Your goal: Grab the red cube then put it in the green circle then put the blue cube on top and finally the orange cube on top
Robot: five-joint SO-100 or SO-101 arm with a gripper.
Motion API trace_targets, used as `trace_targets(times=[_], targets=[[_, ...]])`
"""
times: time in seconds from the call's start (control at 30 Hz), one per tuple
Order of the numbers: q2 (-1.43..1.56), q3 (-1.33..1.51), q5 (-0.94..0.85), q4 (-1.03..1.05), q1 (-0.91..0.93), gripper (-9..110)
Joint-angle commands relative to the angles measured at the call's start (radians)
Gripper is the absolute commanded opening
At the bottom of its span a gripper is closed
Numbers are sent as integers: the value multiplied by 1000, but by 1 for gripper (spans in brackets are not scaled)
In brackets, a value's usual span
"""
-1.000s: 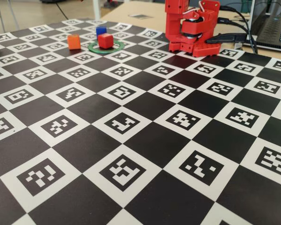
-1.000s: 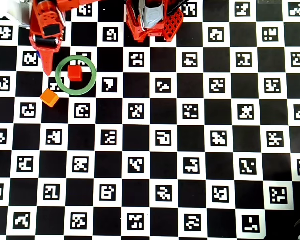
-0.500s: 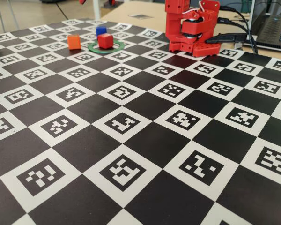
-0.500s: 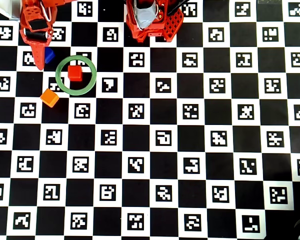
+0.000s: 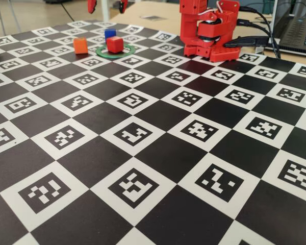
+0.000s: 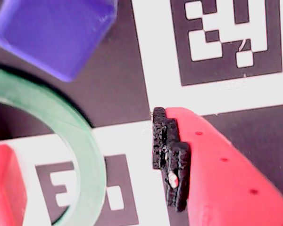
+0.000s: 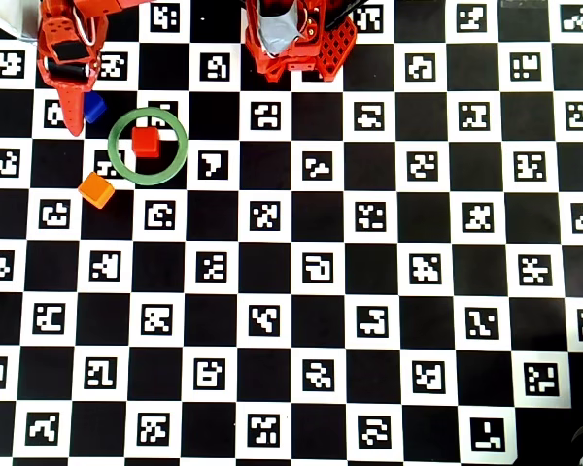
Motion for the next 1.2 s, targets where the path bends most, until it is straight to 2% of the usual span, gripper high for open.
trace_targets(times=[0.0,0.27,1.17], targets=[[-31,-37,-3,-18,23,50],[-115,17,17,-130,29,50],[-207,44,84,-259,-14,50]])
